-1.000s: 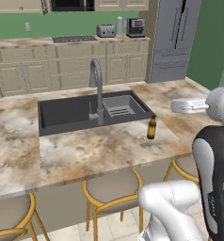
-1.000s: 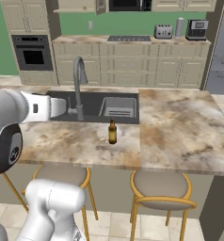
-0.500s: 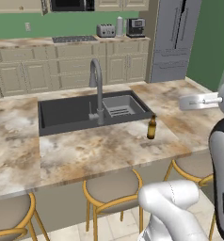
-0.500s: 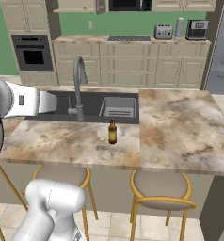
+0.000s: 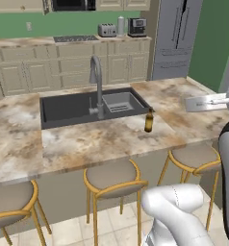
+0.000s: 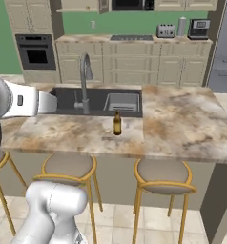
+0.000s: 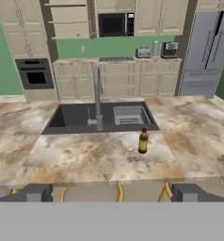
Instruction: Get the candle and the beer from the cabinet and move them to the dining counter.
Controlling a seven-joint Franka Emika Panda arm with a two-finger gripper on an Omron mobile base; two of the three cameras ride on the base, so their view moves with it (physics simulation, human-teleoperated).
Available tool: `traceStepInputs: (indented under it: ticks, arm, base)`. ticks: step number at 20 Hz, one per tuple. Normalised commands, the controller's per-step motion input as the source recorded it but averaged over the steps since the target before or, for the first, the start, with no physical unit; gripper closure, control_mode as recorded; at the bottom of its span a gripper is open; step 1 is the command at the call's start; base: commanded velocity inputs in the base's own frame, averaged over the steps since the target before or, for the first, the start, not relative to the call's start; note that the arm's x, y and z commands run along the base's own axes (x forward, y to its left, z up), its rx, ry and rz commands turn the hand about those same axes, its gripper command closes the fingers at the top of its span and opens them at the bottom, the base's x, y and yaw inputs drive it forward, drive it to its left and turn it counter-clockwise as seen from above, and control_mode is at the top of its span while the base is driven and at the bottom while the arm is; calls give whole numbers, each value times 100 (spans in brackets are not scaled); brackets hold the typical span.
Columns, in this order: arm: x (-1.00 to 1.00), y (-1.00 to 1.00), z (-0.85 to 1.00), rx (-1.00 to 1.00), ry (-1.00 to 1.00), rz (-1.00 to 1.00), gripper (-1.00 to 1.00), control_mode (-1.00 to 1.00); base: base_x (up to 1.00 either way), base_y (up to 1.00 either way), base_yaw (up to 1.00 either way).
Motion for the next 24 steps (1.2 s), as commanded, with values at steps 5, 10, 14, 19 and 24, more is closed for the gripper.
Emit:
traceStepInputs:
  ticks: [5,10,14,19,24]
  arm:
    - [0,0,0,0,0,0,-100,100]
    - [0,0,0,0,0,0,-100,100]
    - [0,0,0,0,0,0,-100,100]
    - [0,0,0,0,0,0,-100,100]
    - [0,0,0,0,0,0,-100,100]
  base:
    - [-100,55,0]
    - [-100,97,10]
    - [-80,100,17]
    - [-22,100,11]
    - [-1,100,5]
